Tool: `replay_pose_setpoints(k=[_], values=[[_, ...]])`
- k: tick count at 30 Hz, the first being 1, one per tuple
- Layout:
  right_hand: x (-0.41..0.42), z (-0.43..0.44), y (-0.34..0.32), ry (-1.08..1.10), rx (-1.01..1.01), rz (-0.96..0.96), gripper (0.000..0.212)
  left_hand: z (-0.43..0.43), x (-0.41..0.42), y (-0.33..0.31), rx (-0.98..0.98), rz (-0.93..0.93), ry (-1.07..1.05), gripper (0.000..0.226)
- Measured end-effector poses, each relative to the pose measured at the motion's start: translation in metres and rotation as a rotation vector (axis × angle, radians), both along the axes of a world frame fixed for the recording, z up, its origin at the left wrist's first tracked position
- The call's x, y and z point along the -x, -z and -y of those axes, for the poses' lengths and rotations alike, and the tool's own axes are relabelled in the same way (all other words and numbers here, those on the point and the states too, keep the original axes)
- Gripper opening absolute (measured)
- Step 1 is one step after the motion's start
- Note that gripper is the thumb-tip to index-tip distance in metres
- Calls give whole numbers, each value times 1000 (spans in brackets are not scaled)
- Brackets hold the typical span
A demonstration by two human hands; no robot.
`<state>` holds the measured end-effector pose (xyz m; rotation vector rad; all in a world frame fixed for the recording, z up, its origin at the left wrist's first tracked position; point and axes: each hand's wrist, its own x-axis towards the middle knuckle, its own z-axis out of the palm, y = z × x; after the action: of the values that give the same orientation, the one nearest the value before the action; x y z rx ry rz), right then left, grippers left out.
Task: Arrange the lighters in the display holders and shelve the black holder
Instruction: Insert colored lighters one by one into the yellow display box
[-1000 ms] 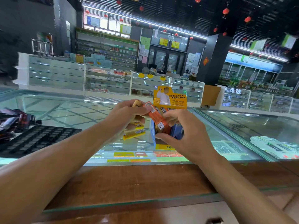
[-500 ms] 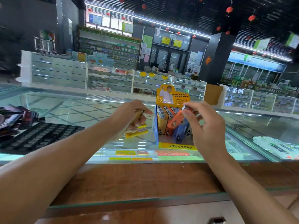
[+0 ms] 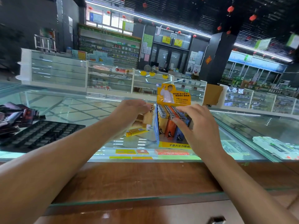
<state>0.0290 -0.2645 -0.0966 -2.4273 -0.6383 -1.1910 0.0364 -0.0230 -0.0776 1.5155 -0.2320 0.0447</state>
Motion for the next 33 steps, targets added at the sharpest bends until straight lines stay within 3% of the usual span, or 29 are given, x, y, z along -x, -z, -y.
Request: replay_pose_setpoints(k=[3, 9, 16, 19, 21, 24, 28, 30, 33], values=[[10, -6, -2, -109, -41, 51, 19, 1, 2, -3, 43, 18, 18, 22], [20, -19, 0, -312, -85, -146, 42, 1, 2, -3, 79, 60, 31, 19], [24, -20, -4, -354, -323, -74, 19, -1, 6, -8, 86, 90, 109, 7], [22, -15, -8, -329, -429, 10, 17, -2, 3, -5, -153, 195, 65, 7], [21, -10, -9, -317, -441, 49, 20, -3, -2, 3, -344, 260, -99, 11], [21, -6, -10, -300, -434, 131, 25, -9, -6, 12, -862, 431, -343, 26], [17, 4, -12, -248, -465, 251, 28, -11, -5, 19, -1335, 353, -221, 81], [12, 11, -12, -218, -520, 247, 29, -10, -9, 26, -1475, 279, -134, 89], [6, 20, -12, -177, -605, 227, 30, -14, -15, 33, -1467, 239, -76, 85]])
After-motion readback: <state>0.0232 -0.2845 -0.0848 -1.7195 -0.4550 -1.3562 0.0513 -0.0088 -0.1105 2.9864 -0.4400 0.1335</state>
